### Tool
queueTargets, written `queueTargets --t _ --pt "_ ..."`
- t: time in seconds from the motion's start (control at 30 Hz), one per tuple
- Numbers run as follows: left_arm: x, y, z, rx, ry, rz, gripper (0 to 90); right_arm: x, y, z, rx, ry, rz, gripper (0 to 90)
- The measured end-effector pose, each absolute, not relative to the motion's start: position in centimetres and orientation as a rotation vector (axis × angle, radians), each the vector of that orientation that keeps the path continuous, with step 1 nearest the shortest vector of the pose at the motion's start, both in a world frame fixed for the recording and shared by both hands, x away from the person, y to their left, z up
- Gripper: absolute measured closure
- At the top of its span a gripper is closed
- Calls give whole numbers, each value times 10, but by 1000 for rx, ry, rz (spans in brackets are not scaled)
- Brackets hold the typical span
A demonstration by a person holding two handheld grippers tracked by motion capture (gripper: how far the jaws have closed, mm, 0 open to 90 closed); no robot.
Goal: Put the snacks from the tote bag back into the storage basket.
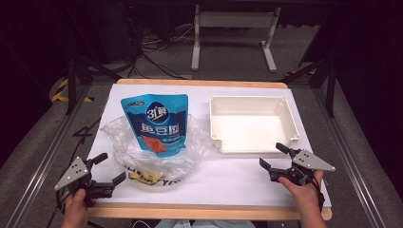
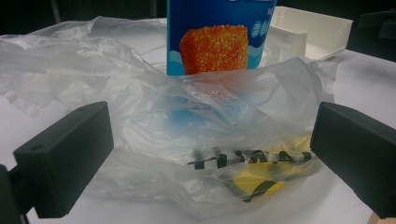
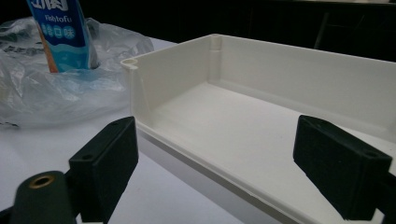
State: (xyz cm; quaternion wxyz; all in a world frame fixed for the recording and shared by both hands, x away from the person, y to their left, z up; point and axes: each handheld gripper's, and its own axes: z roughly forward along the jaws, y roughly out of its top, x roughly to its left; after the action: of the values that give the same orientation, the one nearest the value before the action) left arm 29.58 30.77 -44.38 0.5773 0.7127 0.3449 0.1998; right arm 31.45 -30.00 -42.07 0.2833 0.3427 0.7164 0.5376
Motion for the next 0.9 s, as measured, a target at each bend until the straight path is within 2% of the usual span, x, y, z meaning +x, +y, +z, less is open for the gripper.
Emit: queueTargets --t 0.53,0.9 --pt "296 310 -443 1675 805 465 2 315 -298 -416 898 1972 1432 151" --pt "297 309 -444 1663 817 470 2 315 -298 -397 913 1990 1437 134"
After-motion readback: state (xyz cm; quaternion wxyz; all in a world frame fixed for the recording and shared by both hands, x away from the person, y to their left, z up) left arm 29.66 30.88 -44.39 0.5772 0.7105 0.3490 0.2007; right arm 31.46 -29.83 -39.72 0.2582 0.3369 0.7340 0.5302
